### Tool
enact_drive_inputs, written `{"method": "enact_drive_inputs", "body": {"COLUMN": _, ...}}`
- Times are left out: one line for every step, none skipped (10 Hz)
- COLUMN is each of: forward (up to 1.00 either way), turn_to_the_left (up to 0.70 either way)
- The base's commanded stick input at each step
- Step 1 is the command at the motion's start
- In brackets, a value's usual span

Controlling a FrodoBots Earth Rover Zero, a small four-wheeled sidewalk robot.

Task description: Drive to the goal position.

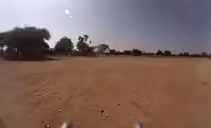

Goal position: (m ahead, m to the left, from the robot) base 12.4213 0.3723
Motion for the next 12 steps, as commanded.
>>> {"method": "enact_drive_inputs", "body": {"forward": 0.70, "turn_to_the_left": 0.00}}
{"method": "enact_drive_inputs", "body": {"forward": 0.70, "turn_to_the_left": 0.00}}
{"method": "enact_drive_inputs", "body": {"forward": 0.70, "turn_to_the_left": 0.00}}
{"method": "enact_drive_inputs", "body": {"forward": 0.70, "turn_to_the_left": 0.00}}
{"method": "enact_drive_inputs", "body": {"forward": 0.70, "turn_to_the_left": 0.00}}
{"method": "enact_drive_inputs", "body": {"forward": 0.70, "turn_to_the_left": 0.00}}
{"method": "enact_drive_inputs", "body": {"forward": 0.70, "turn_to_the_left": 0.00}}
{"method": "enact_drive_inputs", "body": {"forward": 0.70, "turn_to_the_left": 0.00}}
{"method": "enact_drive_inputs", "body": {"forward": 0.70, "turn_to_the_left": 0.00}}
{"method": "enact_drive_inputs", "body": {"forward": 0.70, "turn_to_the_left": 0.00}}
{"method": "enact_drive_inputs", "body": {"forward": 0.70, "turn_to_the_left": 0.00}}
{"method": "enact_drive_inputs", "body": {"forward": 0.70, "turn_to_the_left": 0.00}}
